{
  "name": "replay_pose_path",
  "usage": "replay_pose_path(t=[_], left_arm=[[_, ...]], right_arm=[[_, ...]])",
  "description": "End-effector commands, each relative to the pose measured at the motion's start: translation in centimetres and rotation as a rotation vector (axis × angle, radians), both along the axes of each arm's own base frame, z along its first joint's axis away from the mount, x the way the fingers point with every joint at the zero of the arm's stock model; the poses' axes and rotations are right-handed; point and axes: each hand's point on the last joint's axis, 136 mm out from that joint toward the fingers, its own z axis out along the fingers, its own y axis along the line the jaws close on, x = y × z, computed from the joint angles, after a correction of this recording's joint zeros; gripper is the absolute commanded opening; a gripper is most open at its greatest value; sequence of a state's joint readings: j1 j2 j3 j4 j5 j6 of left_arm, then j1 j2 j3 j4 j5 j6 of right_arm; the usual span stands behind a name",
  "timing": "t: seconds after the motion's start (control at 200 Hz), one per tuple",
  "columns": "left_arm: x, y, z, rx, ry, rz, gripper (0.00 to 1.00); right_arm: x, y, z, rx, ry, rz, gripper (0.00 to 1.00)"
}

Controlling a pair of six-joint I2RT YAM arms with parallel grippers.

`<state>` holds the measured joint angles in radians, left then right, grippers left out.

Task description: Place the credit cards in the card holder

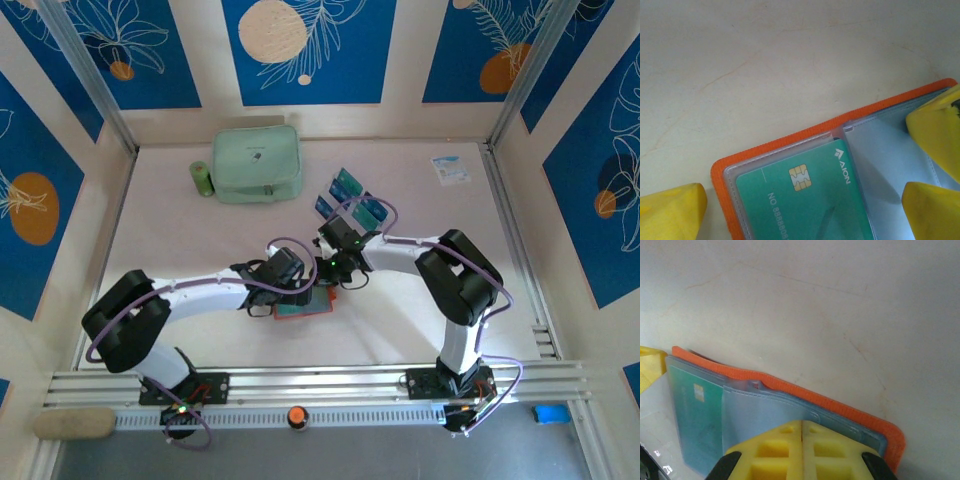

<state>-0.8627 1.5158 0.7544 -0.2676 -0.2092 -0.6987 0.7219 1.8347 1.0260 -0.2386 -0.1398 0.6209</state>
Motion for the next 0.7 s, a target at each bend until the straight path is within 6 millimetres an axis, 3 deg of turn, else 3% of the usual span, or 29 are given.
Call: replay_pose_path(t=[0.0, 0.285, 0.465, 0.695], left_arm=[[-0.1, -0.5, 0.5, -0.017, -0.020, -0.015, 1.00], [-1.0, 1.1, -0.9, 0.022, -0.001, -0.003, 0.97], [-1.3, 1.4, -1.5, 0.028, 0.008, -0.004, 0.93], [-1.4, 1.5, -1.5, 0.025, 0.005, -0.003, 0.92]], right_arm=[[-1.3, -0.3, -1.3, -0.024, 0.057, 0.006, 0.00], [-1.1, -0.3, -0.7, -0.016, 0.050, 0.000, 0.00], [-0.6, -0.4, 1.3, 0.011, 0.016, -0.018, 0.00], [-0.6, -0.9, 2.6, 0.050, 0.005, -0.063, 0.19]])
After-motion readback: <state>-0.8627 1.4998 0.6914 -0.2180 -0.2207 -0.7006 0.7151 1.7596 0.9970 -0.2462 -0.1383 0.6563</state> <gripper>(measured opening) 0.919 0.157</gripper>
